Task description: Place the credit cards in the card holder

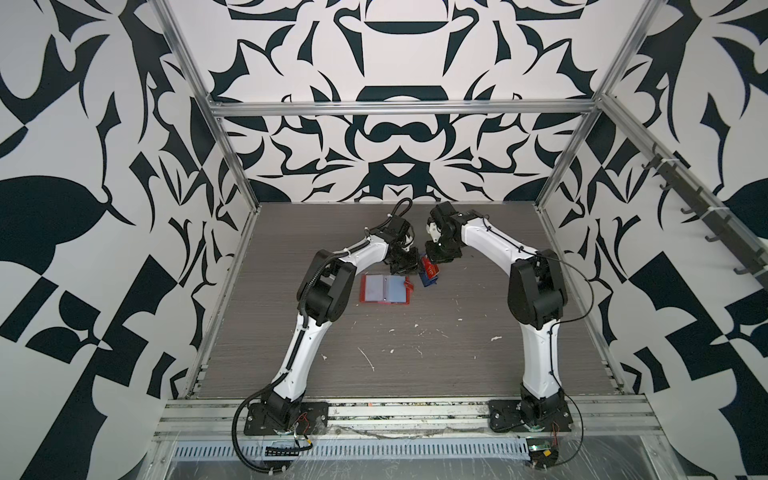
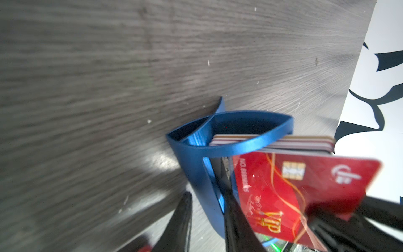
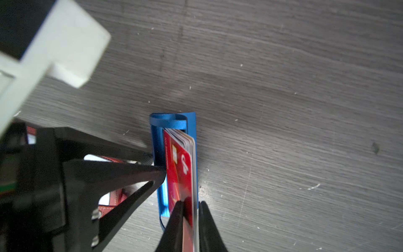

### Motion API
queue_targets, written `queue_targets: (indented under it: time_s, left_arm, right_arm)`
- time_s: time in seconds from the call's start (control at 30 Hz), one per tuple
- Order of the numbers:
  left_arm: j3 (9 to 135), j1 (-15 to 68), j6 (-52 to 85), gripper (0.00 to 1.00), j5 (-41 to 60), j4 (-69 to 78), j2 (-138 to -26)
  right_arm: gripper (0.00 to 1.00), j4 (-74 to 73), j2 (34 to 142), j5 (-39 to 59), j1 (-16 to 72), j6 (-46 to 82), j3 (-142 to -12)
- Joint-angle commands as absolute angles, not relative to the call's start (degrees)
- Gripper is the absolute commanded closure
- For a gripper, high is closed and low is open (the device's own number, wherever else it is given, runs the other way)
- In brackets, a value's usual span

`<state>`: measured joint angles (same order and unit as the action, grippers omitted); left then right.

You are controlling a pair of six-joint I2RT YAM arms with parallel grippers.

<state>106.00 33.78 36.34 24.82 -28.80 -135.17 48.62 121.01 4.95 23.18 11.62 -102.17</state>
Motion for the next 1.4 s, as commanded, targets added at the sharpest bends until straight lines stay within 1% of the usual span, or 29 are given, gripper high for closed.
queue_targets:
  time_s: [0.0,0.1,0.37,0.4,0.57,0.6,0.77,1.0,1.17,1.3,1.37]
  left_arm:
    - [105.6,33.3,35.6,0.71,21.4,-34.0,-135.5]
    - [105.7,33.3,35.6,0.71,21.4,-34.1,-135.5]
    - [105.6,33.3,35.6,0.71,21.4,-34.0,-135.5]
    - [105.6,33.3,35.6,0.71,21.4,-34.0,-135.5]
    - [105.7,33.3,35.6,0.71,21.7,-34.0,-135.6]
    - [105.8,33.3,35.5,0.71,21.9,-34.0,-135.6]
    - [106.3,33.3,35.5,0.71,22.5,-34.1,-135.1]
    - [108.1,33.3,34.2,0.67,24.1,-35.8,-132.3]
    - [107.6,33.3,33.5,0.60,25.9,-35.6,-128.0]
    - [105.1,33.3,32.4,0.60,25.4,-35.1,-123.5]
    - [102.5,33.3,31.3,0.60,22.9,-35.6,-120.6]
  right_arm:
    - [0.85,49.8,116.9,3.7,22.9,11.4,-102.9]
    - [0.87,49.8,116.5,3.6,22.9,11.3,-102.9]
    - [0.86,49.9,116.4,3.1,23.0,11.4,-103.0]
    - [0.87,49.9,116.4,3.3,23.0,11.4,-103.0]
    - [1.00,50.0,115.7,3.3,23.0,11.4,-102.8]
    - [1.00,50.1,115.5,3.3,23.0,11.4,-102.9]
    - [1.00,49.9,114.3,5.2,22.9,11.5,-102.5]
    - [1.00,45.8,109.4,11.4,22.5,13.1,-99.1]
    - [1.00,44.4,105.5,13.1,21.9,14.0,-96.7]
    - [1.00,43.4,103.3,15.4,21.8,15.2,-94.3]
    - [1.00,42.2,102.0,17.5,21.8,15.9,-92.1]
